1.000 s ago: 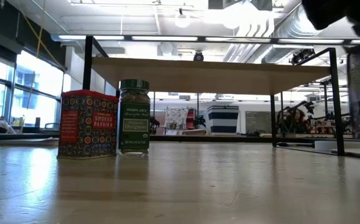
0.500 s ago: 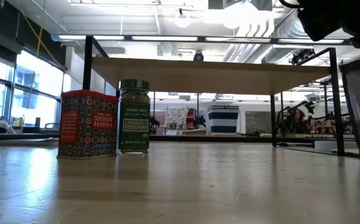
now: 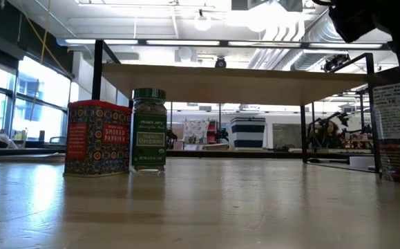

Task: Shelf spices
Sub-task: Move the green seasoning bottle to the middle left of the table

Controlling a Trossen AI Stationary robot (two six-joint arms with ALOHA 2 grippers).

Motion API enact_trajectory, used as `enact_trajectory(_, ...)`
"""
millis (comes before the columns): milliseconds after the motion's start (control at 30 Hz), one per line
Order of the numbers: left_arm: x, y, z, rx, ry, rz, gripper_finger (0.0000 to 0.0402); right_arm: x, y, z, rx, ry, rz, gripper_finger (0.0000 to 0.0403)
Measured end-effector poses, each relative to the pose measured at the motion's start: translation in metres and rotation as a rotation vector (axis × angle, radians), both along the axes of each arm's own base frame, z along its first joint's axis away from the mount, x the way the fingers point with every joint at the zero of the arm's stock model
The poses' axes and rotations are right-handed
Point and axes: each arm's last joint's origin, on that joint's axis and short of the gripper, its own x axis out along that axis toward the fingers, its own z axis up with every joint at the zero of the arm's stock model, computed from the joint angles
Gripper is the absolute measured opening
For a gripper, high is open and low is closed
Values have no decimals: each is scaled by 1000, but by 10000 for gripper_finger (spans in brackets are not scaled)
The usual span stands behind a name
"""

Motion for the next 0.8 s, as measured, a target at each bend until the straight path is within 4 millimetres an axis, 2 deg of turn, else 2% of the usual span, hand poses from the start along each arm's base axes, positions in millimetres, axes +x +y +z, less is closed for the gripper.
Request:
enact_trajectory(433,-10,1,4,-6,-24,-25,125,-8,-5,36,-85,96,59,103)
enact_trajectory(800,-10,0,3,-6,-12,-43,129,-9,-11,87,-228,0,51,103)
